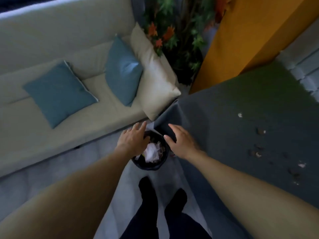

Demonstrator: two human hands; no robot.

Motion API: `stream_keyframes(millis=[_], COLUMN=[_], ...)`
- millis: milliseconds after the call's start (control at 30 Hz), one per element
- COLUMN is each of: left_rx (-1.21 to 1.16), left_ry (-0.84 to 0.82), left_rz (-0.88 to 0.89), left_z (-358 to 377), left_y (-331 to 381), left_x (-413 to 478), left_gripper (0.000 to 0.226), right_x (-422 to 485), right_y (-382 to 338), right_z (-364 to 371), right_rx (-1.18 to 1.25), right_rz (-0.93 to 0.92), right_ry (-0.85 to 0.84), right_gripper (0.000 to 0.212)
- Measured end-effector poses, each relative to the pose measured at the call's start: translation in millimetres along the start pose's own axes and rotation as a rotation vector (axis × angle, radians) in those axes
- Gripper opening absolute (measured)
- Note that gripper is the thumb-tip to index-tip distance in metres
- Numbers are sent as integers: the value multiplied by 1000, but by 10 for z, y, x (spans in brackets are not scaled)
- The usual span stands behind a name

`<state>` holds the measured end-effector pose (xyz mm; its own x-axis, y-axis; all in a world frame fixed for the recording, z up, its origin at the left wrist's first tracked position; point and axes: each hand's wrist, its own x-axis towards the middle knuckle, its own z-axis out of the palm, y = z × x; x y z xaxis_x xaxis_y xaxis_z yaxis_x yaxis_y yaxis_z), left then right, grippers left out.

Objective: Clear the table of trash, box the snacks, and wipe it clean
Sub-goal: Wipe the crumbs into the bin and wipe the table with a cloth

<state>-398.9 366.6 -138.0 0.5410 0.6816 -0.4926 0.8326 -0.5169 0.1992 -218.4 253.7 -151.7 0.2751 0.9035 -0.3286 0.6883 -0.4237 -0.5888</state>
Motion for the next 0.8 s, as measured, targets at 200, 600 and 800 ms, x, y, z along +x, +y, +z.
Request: stream_keyframes(millis=[200,600,800], left_rx=[-70,-125,-152], left_ry=[-92,-209,-255], left_rz=[-43,-146,-182], left_z=[682,2387,3147], left_y=[-394,-1168,-1497], left_x=[382,1434,1850], left_gripper=[68,70,72], right_x=[269,944,1173], right_y=[362,1419,1885], right_z=[769,2343,2970], right_rx=[20,36,59], right_rz=[114,296,385], right_ry=[-111,-207,-276], right_gripper=[63,63,62])
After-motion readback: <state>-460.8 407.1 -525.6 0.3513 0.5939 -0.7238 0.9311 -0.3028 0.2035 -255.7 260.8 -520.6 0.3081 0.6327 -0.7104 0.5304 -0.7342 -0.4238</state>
